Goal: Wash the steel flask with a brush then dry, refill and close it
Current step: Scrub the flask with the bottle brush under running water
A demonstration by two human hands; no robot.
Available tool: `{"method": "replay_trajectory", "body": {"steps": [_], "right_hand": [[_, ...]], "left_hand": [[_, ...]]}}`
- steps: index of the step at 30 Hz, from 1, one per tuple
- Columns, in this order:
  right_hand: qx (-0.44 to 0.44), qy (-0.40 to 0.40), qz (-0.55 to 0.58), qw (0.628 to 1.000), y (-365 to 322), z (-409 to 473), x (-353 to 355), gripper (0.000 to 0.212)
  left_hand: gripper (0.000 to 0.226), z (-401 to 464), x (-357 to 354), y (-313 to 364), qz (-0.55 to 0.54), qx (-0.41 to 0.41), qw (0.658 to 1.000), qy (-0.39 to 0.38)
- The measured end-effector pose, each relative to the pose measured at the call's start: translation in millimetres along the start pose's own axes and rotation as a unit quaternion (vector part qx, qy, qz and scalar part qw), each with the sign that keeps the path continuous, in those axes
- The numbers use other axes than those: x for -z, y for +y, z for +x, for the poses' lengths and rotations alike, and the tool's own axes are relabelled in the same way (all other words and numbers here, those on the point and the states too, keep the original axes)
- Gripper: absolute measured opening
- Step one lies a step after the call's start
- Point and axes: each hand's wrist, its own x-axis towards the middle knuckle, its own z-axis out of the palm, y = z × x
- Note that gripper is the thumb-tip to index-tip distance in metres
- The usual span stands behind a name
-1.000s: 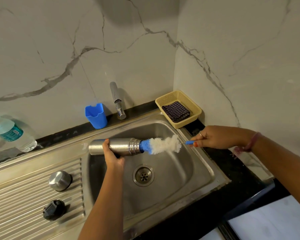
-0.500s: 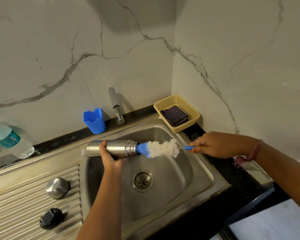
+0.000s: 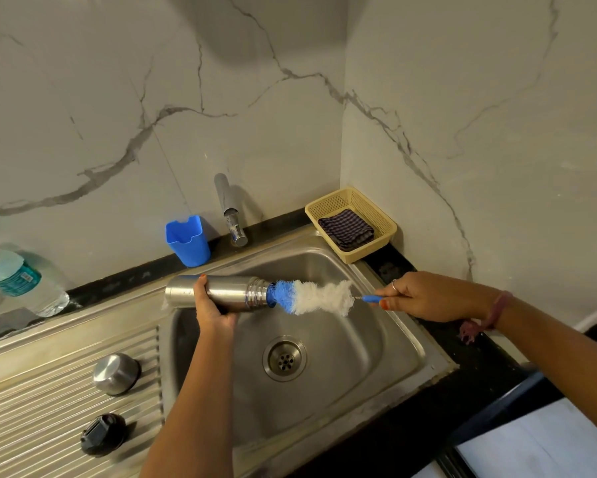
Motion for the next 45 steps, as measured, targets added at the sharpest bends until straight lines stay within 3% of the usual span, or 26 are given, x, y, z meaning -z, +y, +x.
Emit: {"method": "replay_trajectory", "body": {"steps": [2,4,6,8,10,12,16,19,22,24,28,30,32,35,39,42,45], "right_hand": [[0.012,0.045,-0.122,0.991,-2.9,-5.4,-6.5,0.041],[0.034,0.075,-0.284,0.955,-4.6,-10.0,-12.3,0.045],[0.049,0.090,-0.338,0.936,-1.1,-9.6,-17.0,0.046],[0.038,0.078,-0.276,0.957,-0.9,-7.7,-17.6,0.045],[0.033,0.057,-0.127,0.990,-1.7,-6.1,-17.1,0.044],[0.023,0.024,-0.018,0.999,-5.4,-5.4,-15.2,0.042],[-0.013,-0.052,0.109,0.993,-3.2,2.3,-14.4,0.037],[-0.057,-0.108,0.223,0.967,2.3,5.2,-12.9,0.032],[-0.080,-0.134,0.262,0.952,2.5,7.1,-11.4,0.030],[-0.058,-0.109,0.202,0.972,-4.6,7.1,-11.6,0.032],[0.026,0.025,-0.033,0.999,-15.9,2.9,-17.2,0.039],[0.047,0.077,-0.192,0.977,-15.6,1.3,-14.7,0.043],[0.073,0.119,-0.350,0.926,-12.7,-1.1,-11.9,0.047],[0.093,0.127,-0.430,0.889,-2.6,-8.2,0.5,0.054],[0.038,0.116,-0.361,0.924,16.3,-16.3,13.2,0.047],[0.019,0.133,-0.213,0.968,37.5,-8.7,2.1,0.042],[-0.001,0.145,-0.108,0.984,46.4,1.1,-13.5,0.039]], "left_hand": [[0.057,0.0,-0.5,2.3,0.004,-0.001,1.000,0.008],[0.055,0.4,-1.1,5.3,0.011,-0.001,1.000,0.016],[0.055,0.3,-1.8,8.0,0.023,-0.002,1.000,0.019],[0.057,0.4,-1.2,10.8,0.028,-0.003,0.999,0.018],[0.059,-0.4,-0.1,13.7,0.027,-0.003,0.999,0.017],[0.056,-3.2,-0.2,16.4,0.025,-0.011,1.000,0.012],[0.051,-5.3,1.8,21.1,0.030,-0.032,0.999,0.007],[0.056,-5.1,5.5,25.6,0.033,-0.030,0.999,0.008],[0.060,-2.8,8.3,28.2,0.033,-0.031,0.999,0.017],[0.063,-1.9,8.9,30.2,0.032,-0.030,0.999,0.022],[0.062,0.2,10.6,36.8,0.017,-0.019,0.999,0.021],[0.061,0.4,9.7,38.2,0.015,-0.017,1.000,0.022],[0.060,0.6,8.3,39.3,0.019,-0.014,0.999,0.030],[0.059,2.8,10.4,47.3,0.012,-0.008,0.999,0.037],[0.064,9.6,16.8,60.6,-0.001,-0.021,0.999,0.033],[0.067,11.7,18.5,61.1,0.007,-0.025,0.999,0.034],[0.068,12.4,18.9,59.8,0.000,-0.023,0.999,0.036]]}}
